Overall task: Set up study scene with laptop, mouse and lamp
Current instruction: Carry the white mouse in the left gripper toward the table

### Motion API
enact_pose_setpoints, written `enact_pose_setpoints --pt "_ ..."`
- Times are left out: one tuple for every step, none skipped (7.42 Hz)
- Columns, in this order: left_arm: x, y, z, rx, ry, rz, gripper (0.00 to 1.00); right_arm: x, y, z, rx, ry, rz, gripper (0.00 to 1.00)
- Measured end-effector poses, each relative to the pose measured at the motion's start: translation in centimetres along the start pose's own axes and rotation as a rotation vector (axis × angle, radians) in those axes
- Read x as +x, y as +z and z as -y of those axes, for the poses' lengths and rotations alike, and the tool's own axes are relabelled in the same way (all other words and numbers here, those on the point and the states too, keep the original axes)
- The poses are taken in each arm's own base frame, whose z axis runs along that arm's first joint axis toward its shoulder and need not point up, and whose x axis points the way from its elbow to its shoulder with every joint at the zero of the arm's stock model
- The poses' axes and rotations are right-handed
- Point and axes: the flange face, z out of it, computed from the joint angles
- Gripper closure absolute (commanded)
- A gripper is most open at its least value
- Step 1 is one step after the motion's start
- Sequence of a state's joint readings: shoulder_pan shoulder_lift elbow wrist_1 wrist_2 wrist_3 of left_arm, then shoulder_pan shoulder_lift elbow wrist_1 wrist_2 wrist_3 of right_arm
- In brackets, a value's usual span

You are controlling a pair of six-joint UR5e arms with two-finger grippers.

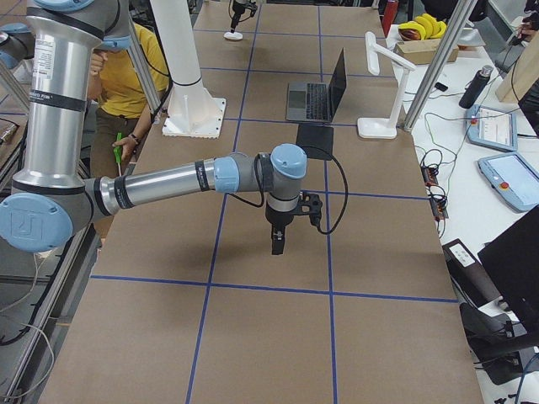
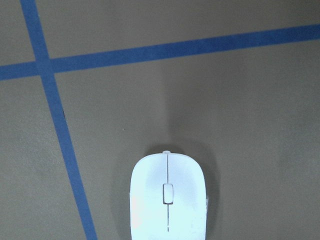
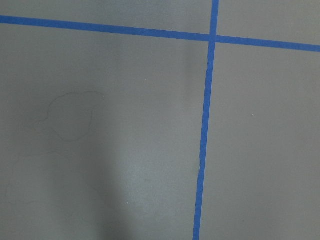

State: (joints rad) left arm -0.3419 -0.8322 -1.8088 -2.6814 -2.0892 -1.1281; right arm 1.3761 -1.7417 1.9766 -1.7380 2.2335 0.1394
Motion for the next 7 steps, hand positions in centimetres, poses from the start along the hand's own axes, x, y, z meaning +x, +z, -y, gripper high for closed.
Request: enact_pose_setpoints --pt "0.0 1.0 0.4 -0.006 0.003 0.005 0.0 0.0 0.0 0.0 0.0 0.0 0.0 0.0" --pt "0.0 1.8 0.8 -0.009 0.005 0.008 0.0 0.0 0.0 0.0 0.0 0.0 0.0 0.0" --pt "-0.1 2.3 1.0 -0.013 0.006 0.01 0.0 0.0 0.0 0.0 0.0 0.0 0.0 0.0" --pt "-0.2 2.7 1.0 -0.019 0.008 0.014 0.02 0.0 0.0 0.0 0.001 -0.001 0.0 0.0" --pt "-0.2 3.1 1.0 -0.025 0.012 0.018 0.1 0.0 0.0 0.0 0.001 -0.001 0.0 0.0" --pt "-0.2 3.3 1.0 -0.029 0.016 0.02 0.2 0.0 0.0 0.0 0.001 -0.001 0.0 0.0" --pt "-0.1 3.5 1.0 -0.034 0.022 0.02 0.29 0.0 -0.1 0.0 0.002 0.0 0.0 0.0"
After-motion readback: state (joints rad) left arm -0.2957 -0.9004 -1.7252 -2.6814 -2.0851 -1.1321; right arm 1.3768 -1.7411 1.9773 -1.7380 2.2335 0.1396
